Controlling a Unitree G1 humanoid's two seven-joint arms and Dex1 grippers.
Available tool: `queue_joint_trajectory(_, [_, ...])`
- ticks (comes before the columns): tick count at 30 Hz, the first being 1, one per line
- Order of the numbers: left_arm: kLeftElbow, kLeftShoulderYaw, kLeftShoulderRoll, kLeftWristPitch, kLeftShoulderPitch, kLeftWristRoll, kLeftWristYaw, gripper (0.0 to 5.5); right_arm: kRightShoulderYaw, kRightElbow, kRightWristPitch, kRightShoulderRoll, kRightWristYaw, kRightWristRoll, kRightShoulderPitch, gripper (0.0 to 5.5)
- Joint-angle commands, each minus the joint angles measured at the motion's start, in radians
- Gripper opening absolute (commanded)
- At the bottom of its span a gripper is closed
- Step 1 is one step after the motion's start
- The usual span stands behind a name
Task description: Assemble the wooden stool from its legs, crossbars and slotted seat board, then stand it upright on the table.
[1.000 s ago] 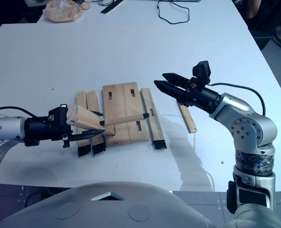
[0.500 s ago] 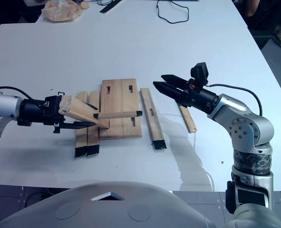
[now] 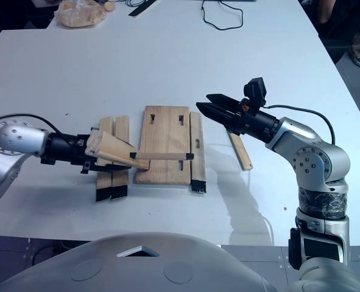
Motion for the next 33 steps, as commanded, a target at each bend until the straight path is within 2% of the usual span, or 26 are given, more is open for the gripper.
queue_joint_trajectory(1, [0.006,0.042,-0.03,0.013,-0.014,-0.006,0.025,3.26,0.002,-0.01,0.006,0.005,-0.009,-0.012,-0.001,2.95])
queue_joint_trajectory(4, [-0.011,0.11,-0.04,0.047,0.003,-0.041,0.061,3.7,-0.002,-0.02,0.005,0.008,-0.015,-0.01,0.01,2.95])
queue_joint_trajectory(6, [-0.046,0.177,-0.021,0.078,0.054,-0.077,0.071,3.73,-0.009,-0.029,0.004,0.009,-0.019,-0.007,0.021,2.95])
queue_joint_trajectory(10, [-0.182,0.366,0.002,0.181,0.319,-0.108,0.143,3.73,-0.039,-0.05,-0.007,0.011,-0.032,-0.004,0.068,2.95])
queue_joint_trajectory(14, [-0.312,0.487,-0.09,0.371,0.535,-0.116,0.339,3.73,-0.073,-0.087,-0.014,0.021,-0.059,-0.001,0.12,2.95])
queue_joint_trajectory(18, [-0.425,0.575,-0.226,0.632,0.585,-0.219,0.563,3.73,-0.101,-0.117,-0.018,0.028,-0.081,0.004,0.159,2.95])
queue_joint_trajectory(26, [-0.536,0.65,-0.448,0.997,0.576,-0.409,0.865,3.73,-0.101,-0.124,-0.025,0.03,-0.087,-0.004,0.163,2.95])
queue_joint_trajectory(33, [-0.559,0.587,-0.453,1.111,0.607,-0.431,0.912,3.73,-0.093,-0.112,-0.023,0.023,-0.077,-0.007,0.149,2.95])
